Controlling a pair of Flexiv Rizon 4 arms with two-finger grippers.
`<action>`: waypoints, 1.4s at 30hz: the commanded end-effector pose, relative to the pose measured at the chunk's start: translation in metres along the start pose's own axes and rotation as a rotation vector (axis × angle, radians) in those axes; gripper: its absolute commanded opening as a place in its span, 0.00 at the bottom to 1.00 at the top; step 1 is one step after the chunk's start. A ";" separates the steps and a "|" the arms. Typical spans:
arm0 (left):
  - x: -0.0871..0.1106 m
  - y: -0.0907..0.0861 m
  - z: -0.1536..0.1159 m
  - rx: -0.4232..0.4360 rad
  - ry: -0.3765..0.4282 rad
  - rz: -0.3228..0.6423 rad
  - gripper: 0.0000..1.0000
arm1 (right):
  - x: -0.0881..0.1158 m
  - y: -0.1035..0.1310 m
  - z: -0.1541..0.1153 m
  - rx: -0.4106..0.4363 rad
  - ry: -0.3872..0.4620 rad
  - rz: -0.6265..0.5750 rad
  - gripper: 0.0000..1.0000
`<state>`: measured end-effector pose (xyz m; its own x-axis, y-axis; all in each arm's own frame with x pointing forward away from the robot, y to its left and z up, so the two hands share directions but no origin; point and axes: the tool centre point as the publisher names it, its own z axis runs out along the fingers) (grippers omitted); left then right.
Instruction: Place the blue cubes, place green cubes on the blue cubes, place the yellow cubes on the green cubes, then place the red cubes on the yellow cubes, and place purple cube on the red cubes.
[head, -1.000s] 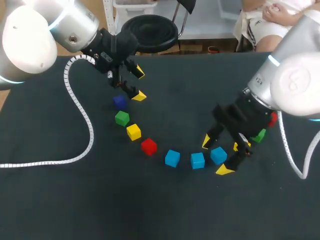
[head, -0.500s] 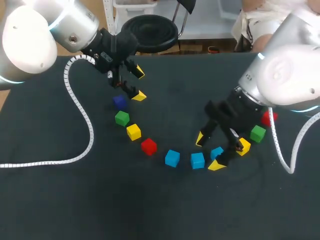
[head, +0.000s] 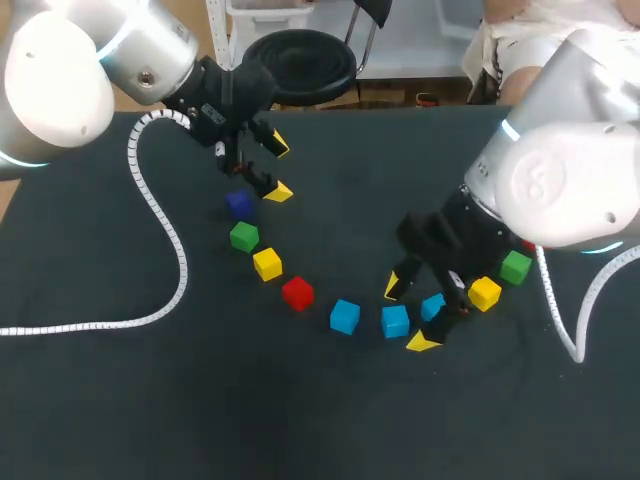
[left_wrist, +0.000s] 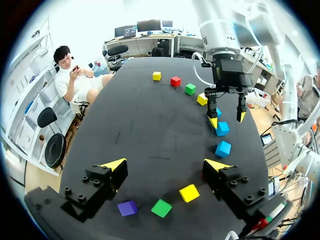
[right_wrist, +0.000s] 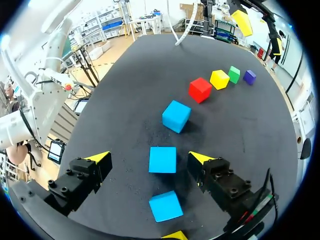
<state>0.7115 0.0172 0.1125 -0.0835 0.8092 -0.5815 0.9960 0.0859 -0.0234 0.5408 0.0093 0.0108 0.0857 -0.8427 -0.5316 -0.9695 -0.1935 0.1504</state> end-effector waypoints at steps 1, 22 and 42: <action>-0.001 0.002 0.000 0.003 0.004 -0.001 1.00 | 0.003 0.000 -0.001 0.003 0.000 0.002 1.00; -0.001 0.002 0.000 0.003 0.004 -0.001 1.00 | 0.004 -0.014 0.005 -0.019 -0.013 -0.012 1.00; -0.001 0.002 0.000 0.003 0.004 -0.001 1.00 | 0.003 -0.017 0.012 -0.012 0.002 0.001 0.75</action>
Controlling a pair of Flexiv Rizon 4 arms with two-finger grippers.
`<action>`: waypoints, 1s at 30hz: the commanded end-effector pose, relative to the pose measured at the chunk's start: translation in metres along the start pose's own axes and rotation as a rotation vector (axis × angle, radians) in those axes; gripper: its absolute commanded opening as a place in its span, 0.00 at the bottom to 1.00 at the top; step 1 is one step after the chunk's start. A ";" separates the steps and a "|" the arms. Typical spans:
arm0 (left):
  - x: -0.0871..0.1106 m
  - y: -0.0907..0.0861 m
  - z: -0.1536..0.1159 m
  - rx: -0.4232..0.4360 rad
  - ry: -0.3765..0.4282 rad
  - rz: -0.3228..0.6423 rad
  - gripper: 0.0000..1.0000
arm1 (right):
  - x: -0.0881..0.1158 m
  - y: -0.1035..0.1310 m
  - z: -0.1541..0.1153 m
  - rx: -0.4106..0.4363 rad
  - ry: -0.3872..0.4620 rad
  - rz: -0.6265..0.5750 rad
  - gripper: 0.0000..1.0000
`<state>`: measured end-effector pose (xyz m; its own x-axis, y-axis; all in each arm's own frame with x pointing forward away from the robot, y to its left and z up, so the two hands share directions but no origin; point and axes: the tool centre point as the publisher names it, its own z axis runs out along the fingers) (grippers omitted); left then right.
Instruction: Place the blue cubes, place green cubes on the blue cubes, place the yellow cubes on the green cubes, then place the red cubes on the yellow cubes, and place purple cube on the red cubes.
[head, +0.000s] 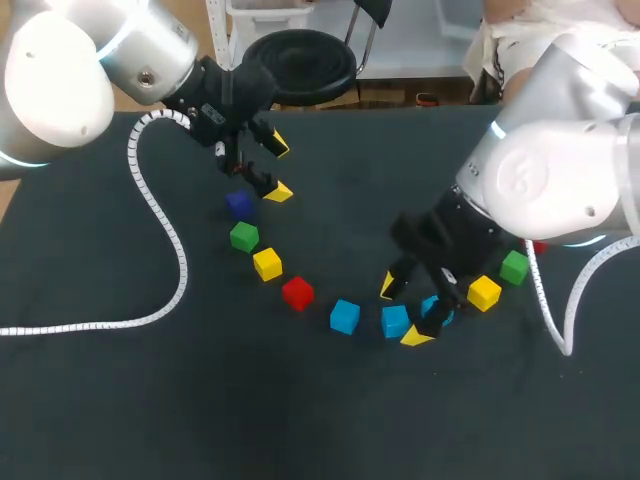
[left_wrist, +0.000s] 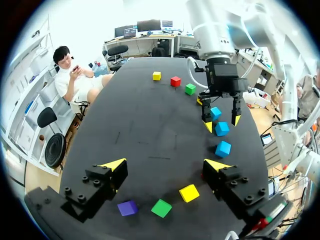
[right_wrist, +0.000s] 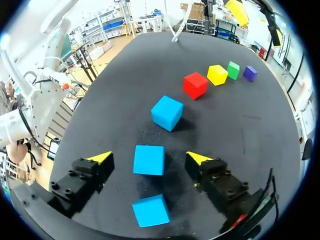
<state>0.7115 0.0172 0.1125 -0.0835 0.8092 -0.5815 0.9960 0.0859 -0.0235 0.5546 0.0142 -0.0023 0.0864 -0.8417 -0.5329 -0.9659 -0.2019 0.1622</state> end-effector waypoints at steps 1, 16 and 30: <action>-0.001 0.002 0.000 0.003 0.004 -0.001 1.00 | -0.001 -0.001 0.002 0.003 0.009 0.006 0.54; -0.001 0.002 0.000 0.003 0.004 -0.001 1.00 | -0.003 0.008 -0.007 0.006 0.018 0.016 0.00; -0.001 0.002 0.000 0.003 0.004 -0.001 1.00 | -0.013 0.021 -0.047 0.048 0.028 0.143 0.00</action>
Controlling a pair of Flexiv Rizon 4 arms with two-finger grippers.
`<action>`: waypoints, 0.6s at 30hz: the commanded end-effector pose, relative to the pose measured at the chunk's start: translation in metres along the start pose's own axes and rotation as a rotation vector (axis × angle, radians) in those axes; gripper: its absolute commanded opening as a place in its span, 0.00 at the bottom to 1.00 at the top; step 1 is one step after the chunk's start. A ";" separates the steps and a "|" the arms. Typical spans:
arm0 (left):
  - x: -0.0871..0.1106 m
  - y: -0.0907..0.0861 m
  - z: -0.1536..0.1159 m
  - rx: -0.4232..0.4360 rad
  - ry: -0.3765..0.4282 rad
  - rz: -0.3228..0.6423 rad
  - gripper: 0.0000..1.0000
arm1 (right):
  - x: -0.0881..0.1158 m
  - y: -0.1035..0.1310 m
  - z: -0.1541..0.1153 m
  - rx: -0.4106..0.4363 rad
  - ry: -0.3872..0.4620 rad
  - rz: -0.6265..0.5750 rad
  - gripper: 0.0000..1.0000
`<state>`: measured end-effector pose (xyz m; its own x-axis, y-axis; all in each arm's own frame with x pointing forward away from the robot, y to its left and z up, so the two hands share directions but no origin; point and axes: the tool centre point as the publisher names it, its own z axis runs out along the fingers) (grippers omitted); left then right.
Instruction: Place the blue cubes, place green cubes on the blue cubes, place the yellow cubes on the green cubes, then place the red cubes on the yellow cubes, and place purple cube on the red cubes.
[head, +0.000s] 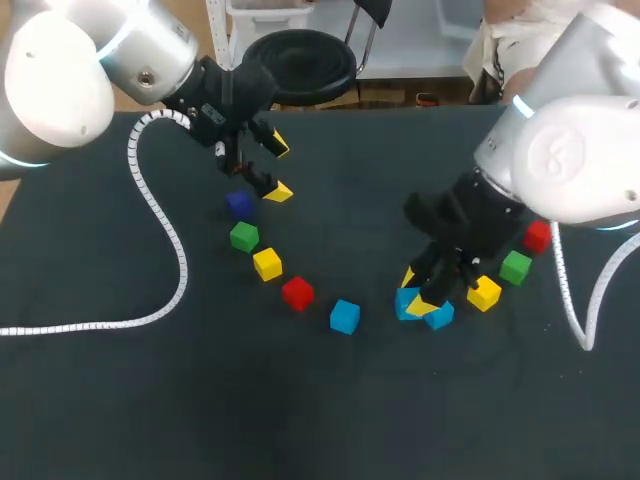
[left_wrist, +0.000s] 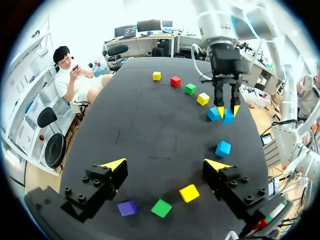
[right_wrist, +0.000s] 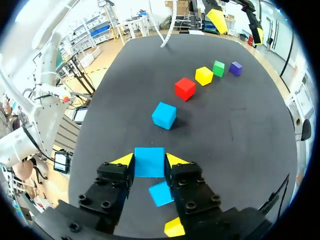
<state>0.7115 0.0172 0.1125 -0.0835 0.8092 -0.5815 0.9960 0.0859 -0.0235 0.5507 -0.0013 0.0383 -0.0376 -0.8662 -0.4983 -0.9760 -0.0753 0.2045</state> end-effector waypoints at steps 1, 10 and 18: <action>-0.001 0.002 0.000 0.003 0.004 -0.001 1.00 | -0.003 0.008 -0.007 0.020 0.013 0.023 0.00; -0.001 0.002 0.000 0.003 0.004 -0.001 1.00 | -0.003 0.006 -0.014 0.048 -0.038 0.105 0.00; -0.001 0.002 0.000 0.003 0.004 -0.001 1.00 | -0.005 0.005 -0.017 0.022 -0.044 0.101 0.00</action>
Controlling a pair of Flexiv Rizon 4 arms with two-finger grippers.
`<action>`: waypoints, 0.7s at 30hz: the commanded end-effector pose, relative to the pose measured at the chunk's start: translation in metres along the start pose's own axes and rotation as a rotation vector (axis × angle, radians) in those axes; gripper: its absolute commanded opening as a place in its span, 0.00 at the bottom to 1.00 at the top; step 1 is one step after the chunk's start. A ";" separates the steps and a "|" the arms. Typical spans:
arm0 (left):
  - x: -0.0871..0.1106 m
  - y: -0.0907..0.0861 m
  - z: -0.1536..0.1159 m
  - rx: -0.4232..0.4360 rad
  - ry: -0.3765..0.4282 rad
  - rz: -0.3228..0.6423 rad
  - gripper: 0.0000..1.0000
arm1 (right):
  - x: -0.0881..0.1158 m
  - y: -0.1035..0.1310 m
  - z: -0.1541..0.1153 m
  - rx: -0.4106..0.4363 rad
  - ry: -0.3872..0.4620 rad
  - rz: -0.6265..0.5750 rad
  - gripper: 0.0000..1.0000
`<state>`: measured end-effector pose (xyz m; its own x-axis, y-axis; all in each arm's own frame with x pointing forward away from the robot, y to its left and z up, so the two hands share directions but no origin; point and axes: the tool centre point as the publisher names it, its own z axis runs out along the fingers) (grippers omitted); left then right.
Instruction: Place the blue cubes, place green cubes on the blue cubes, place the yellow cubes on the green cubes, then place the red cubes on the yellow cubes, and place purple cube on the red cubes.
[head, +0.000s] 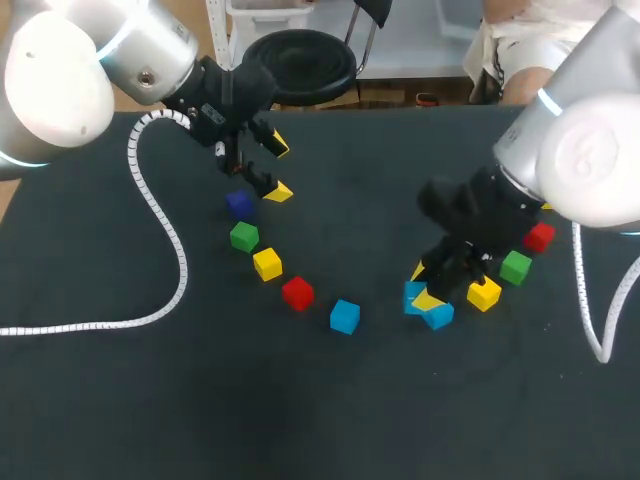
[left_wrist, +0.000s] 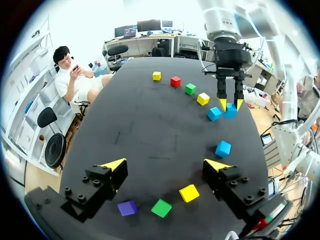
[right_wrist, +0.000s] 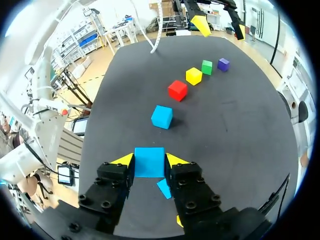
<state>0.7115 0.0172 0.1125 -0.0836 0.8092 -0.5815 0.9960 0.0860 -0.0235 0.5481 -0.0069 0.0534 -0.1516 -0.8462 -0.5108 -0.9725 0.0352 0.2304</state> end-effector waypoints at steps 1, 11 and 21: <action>-0.001 0.002 0.000 0.003 0.004 -0.001 1.00 | -0.002 0.000 -0.002 -0.020 -0.002 -0.020 0.00; -0.001 0.002 0.000 0.003 0.004 -0.001 1.00 | -0.002 0.000 -0.002 -0.020 -0.002 -0.020 0.00; -0.001 0.002 0.000 0.003 0.004 -0.001 1.00 | -0.002 0.000 -0.002 -0.020 -0.002 -0.020 0.00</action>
<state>0.7115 0.0172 0.1125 -0.0835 0.8092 -0.5815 0.9960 0.0859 -0.0234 0.5482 -0.0056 0.0566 -0.1327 -0.8469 -0.5149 -0.9717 0.0087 0.2361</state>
